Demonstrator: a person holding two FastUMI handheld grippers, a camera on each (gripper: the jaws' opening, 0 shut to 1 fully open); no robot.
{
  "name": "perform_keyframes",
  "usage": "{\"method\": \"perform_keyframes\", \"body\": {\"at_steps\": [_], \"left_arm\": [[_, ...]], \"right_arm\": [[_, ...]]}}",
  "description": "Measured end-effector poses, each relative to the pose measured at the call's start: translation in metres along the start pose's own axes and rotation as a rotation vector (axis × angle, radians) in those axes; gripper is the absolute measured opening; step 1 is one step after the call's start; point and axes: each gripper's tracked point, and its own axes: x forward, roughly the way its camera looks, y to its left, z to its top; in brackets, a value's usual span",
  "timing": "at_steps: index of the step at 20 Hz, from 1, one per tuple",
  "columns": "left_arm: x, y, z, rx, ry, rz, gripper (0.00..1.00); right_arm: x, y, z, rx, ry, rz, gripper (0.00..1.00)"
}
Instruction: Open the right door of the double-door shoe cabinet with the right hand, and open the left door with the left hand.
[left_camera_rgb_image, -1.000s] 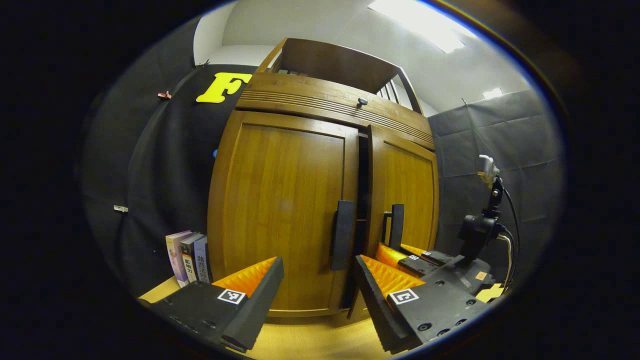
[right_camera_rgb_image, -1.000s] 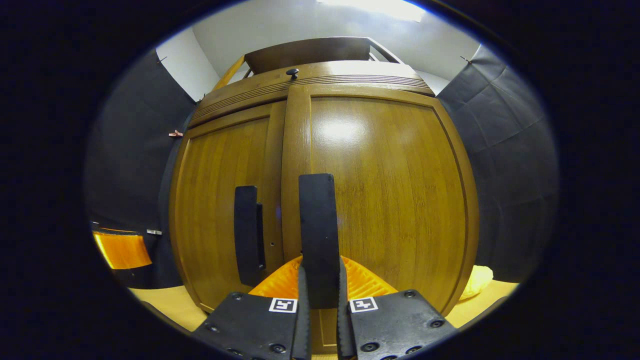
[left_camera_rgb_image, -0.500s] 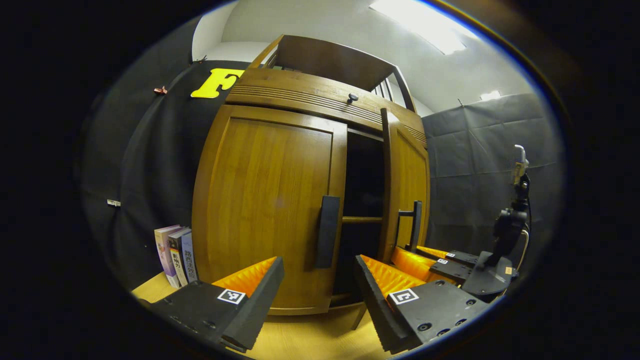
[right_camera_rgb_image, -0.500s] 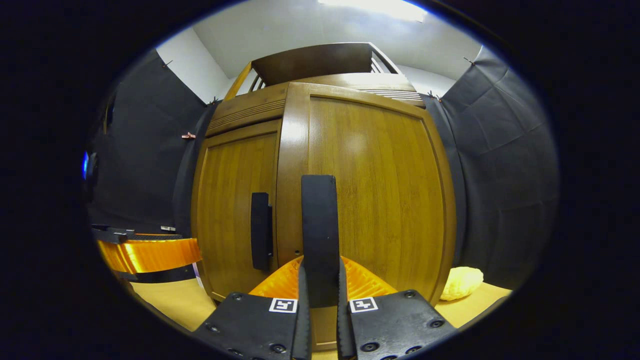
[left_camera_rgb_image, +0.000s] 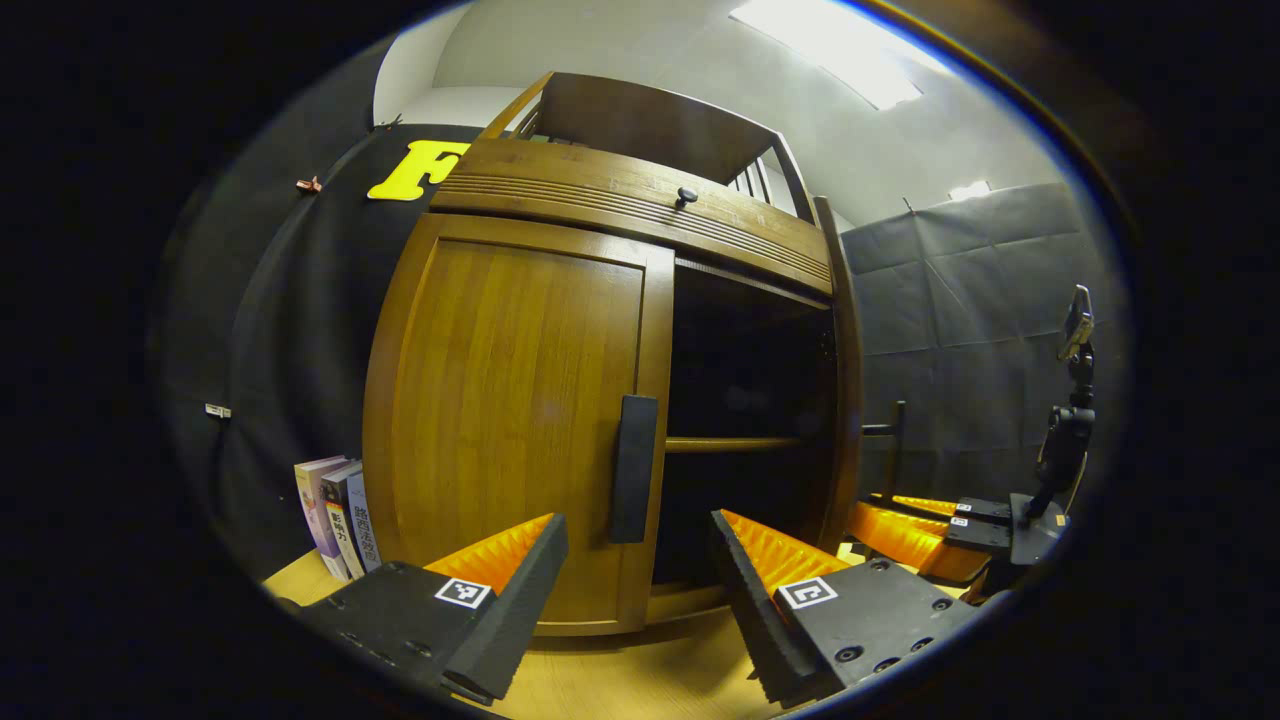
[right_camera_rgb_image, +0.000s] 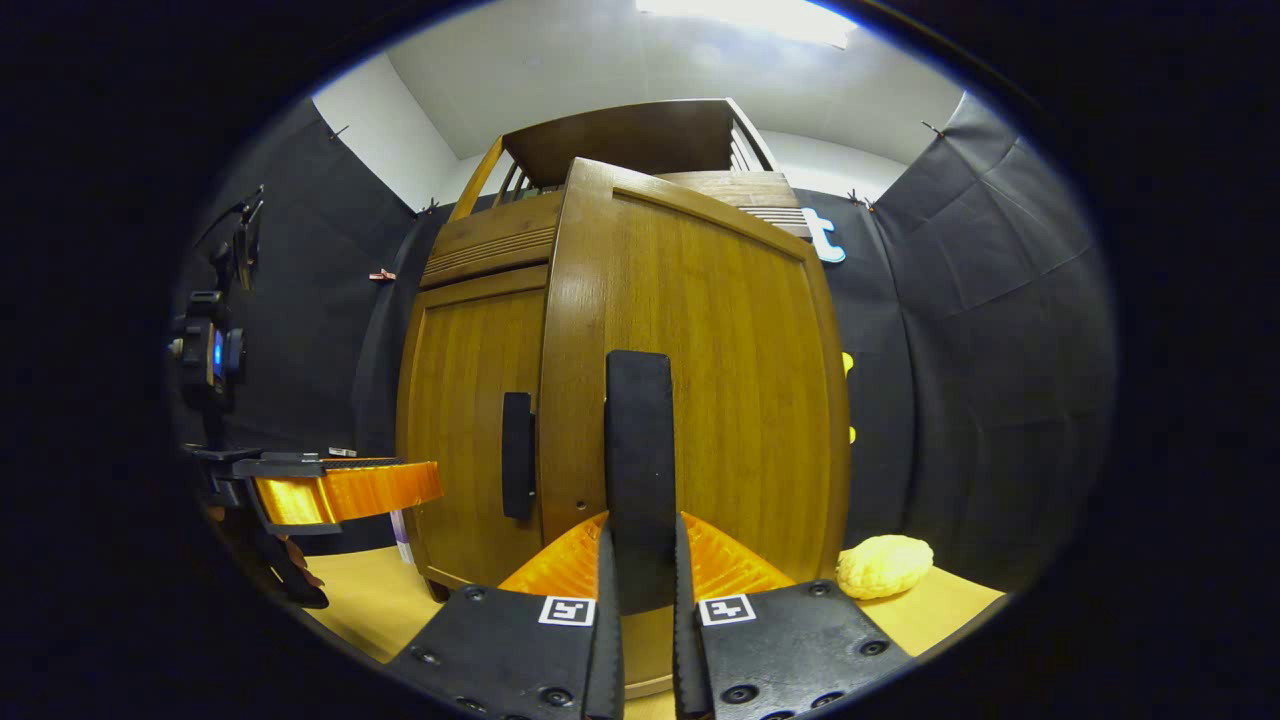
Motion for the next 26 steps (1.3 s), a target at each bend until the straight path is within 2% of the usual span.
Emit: {"method": "perform_keyframes", "body": {"at_steps": [1,2,3,4,5,6,7,8,9,10,11,16,17,18,19,23,26], "left_arm": [[0.001,-0.002,0.0,-0.004,0.0,-0.005,0.89],[0.001,-0.003,-0.001,-0.007,-0.002,-0.008,0.89],[0.002,-0.004,-0.001,-0.009,-0.004,-0.01,0.89],[0.003,-0.005,-0.001,-0.013,-0.005,-0.014,0.85],[0.004,-0.008,-0.001,-0.019,-0.005,-0.02,0.89],[0.005,-0.01,-0.002,-0.025,-0.004,-0.025,0.89],[0.006,-0.012,-0.004,-0.03,-0.001,-0.031,0.84],[0.006,-0.014,-0.005,-0.032,0.001,-0.036,0.89],[0.007,-0.016,-0.006,-0.034,0.002,-0.038,0.88],[0.008,-0.018,-0.005,-0.033,0.0,-0.041,0.85],[0.009,-0.02,-0.004,-0.032,-0.001,-0.043,0.89],[0.018,-0.027,-0.005,-0.006,-0.006,-0.046,0.89],[0.021,-0.027,-0.006,-0.002,-0.006,-0.042,0.89],[0.024,-0.027,-0.008,0.001,-0.008,-0.038,0.89],[0.028,-0.027,-0.007,0.006,-0.01,-0.032,0.89],[0.045,-0.025,-0.006,0.022,-0.042,-0.015,0.89],[0.058,-0.018,0.002,0.05,-0.086,0.019,0.88]], "right_arm": [[-0.006,-0.006,0.002,-0.001,0.0,-0.009,0.18],[-0.012,-0.012,0.005,0.0,0.0,-0.019,0.18],[-0.017,-0.017,0.007,0.001,0.001,-0.03,0.23],[-0.022,-0.023,0.009,-0.002,0.002,-0.042,0.18],[-0.028,-0.028,0.011,-0.008,0.001,-0.055,0.18],[-0.032,-0.034,0.014,-0.018,0.0,-0.07,0.23],[-0.039,-0.041,0.017,-0.028,0.0,-0.086,0.22],[-0.044,-0.049,0.02,-0.038,-0.001,-0.103,0.17],[-0.048,-0.056,0.021,-0.046,-0.002,-0.121,0.17],[-0.053,-0.063,0.025,-0.056,-0.005,-0.141,0.22],[-0.058,-0.071,0.026,-0.071,-0.007,-0.161,0.22],[-0.077,-0.11,0.03,-0.117,0.004,-0.248,0.21],[-0.083,-0.123,0.031,-0.139,0.009,-0.285,0.22],[-0.089,-0.133,0.035,-0.159,0.006,-0.31,0.15],[-0.095,-0.145,0.039,-0.166,0.0,-0.326,0.14],[-0.103,-0.158,0.04,-0.074,0.0,-0.3,0.15],[-0.11,-0.175,0.044,-0.101,0.006,-0.329,0.15]]}}
